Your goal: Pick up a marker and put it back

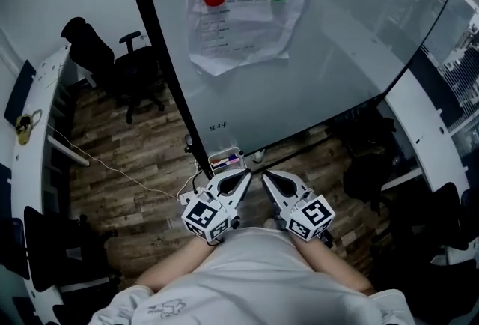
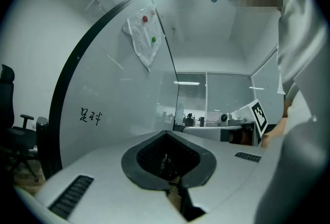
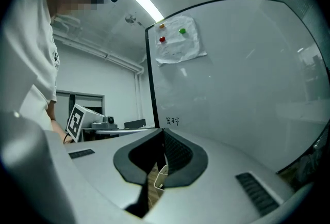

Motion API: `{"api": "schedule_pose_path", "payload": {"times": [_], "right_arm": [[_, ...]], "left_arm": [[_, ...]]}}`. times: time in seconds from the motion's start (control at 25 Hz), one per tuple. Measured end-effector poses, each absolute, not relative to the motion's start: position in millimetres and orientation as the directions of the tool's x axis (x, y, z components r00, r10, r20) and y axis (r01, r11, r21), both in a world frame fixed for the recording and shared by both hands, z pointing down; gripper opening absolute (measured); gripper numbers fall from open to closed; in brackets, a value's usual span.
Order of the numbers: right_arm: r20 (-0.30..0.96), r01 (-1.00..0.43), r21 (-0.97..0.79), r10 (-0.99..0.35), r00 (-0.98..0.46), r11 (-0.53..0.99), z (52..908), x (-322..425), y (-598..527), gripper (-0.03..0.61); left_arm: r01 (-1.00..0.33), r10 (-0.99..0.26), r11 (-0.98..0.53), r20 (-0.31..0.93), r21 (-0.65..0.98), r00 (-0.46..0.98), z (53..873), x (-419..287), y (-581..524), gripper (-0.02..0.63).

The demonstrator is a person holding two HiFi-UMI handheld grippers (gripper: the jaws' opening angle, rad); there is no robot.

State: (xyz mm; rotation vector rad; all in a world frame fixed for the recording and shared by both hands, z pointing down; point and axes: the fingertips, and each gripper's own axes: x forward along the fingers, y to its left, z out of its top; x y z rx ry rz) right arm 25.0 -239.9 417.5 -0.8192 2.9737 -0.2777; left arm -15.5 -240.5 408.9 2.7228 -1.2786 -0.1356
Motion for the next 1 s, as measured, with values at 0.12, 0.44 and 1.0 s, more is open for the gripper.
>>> {"api": "schedule_pose_path", "payload": {"times": [0.12, 0.44, 1.0], "right_arm": [[0.037, -0.47, -0.154, -0.47, -0.882, 0.869, 422, 20, -257, 0.009], [0.123, -0.366, -0.168, -0.349, -0.929, 0.915, 452, -7, -299, 0.011], [0.314, -0.299, -0.196, -0.229, -0.921, 0.934, 530, -41, -325, 0.027]], "left_arm": [[-0.794, -0.806, -0.584, -0.006, 0.168, 0.592, 416, -19, -255, 0.005], [-0.875, -0.886, -0.443, 0.052, 0.193, 0.46, 439, -42, -284, 0.005], [-0.926, -0.93, -0.285, 0.162, 0.249, 0.33, 481, -72, -300, 0.005]]}}
